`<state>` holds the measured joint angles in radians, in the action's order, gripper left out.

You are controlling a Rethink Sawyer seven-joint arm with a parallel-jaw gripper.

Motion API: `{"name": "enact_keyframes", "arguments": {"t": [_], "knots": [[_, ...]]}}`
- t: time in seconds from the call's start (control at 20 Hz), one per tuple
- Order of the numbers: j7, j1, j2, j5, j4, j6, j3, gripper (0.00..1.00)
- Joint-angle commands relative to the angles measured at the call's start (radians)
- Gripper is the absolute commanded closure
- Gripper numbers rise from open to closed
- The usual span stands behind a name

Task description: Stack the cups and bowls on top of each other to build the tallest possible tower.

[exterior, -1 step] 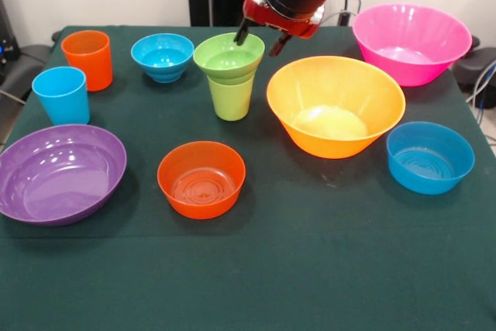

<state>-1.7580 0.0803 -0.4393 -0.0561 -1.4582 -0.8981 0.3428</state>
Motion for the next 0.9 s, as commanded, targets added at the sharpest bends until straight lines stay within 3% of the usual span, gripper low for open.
{"name": "enact_keyframes", "arguments": {"t": [0.05,0.75,0.9], "knots": [[-0.133,-0.006,0.000,0.042,-0.059,0.089,-0.136,0.00],[-0.119,0.019,-0.087,0.078,-0.062,-0.023,-0.118,0.00],[-0.112,0.032,-0.110,0.058,-0.063,0.005,-0.102,0.00]]}}
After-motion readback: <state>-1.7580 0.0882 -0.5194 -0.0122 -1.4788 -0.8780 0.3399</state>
